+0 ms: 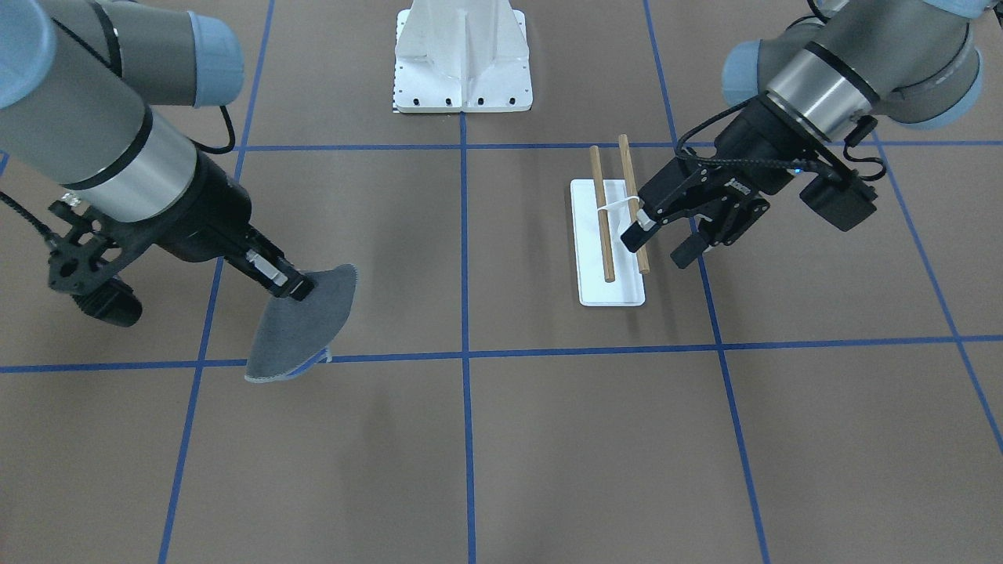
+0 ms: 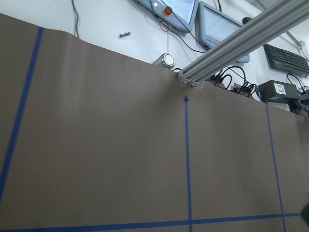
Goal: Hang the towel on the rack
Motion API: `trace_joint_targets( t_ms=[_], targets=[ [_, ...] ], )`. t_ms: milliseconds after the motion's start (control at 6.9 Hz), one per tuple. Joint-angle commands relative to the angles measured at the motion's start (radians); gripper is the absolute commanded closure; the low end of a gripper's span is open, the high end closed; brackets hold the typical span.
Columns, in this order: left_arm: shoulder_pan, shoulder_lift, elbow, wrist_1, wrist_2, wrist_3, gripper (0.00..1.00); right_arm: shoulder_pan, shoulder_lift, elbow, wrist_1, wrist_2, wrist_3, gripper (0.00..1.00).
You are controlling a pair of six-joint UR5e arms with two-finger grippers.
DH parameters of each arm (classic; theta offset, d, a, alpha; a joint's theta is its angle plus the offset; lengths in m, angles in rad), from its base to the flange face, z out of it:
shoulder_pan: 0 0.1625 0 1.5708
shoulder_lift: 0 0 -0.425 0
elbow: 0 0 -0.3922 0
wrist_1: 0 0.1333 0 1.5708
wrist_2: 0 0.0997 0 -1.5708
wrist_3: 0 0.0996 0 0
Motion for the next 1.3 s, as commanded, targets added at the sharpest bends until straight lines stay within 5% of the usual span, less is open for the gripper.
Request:
trace_joint_targets(
  t_ms=[0,145,290,1159],
  targets=[
    [0.104,-0.045,-0.005,-0.052,0.129,-0.492,0.02,-0.078,0.032,-0.01,0.135,-0.107,0.197,1.0],
    [0.199,-0.045,0.004,-0.145,0.304,-0.672,0.02,-0.098,0.045,-0.01,0.142,-0.126,0.22,1.0],
    [0.264,-0.045,0.005,-0.161,0.383,-0.715,0.02,-0.107,0.06,-0.01,0.142,-0.135,0.24,1.0],
    [0.298,-0.05,0.015,-0.171,0.489,-0.767,0.02,-0.176,0.1,0.023,0.14,-0.23,0.349,1.0]
  ],
)
